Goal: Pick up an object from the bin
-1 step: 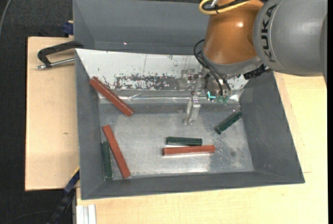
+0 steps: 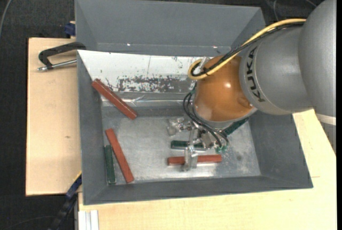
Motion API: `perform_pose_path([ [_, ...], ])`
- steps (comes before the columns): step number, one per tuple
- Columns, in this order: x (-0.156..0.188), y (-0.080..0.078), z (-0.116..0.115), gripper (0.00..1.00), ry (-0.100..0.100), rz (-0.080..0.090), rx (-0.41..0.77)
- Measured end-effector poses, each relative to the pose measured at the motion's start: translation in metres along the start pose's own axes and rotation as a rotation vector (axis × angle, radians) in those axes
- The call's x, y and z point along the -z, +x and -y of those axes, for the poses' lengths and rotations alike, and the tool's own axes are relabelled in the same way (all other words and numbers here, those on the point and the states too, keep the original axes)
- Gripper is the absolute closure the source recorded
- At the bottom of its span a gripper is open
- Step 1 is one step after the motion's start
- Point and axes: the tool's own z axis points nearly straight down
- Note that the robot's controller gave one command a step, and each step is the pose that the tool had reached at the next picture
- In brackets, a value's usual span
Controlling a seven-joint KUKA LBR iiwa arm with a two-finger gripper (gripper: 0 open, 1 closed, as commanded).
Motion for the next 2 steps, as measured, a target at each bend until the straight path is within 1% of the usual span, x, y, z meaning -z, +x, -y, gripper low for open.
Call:
perform_pose_path([
  [1,0.003,-0.003,0.001,1.0,0.001,0.008,-0.002],
  [2,0.165,-0.006,-0.001,1.0,0.004,0.017,0.081],
])
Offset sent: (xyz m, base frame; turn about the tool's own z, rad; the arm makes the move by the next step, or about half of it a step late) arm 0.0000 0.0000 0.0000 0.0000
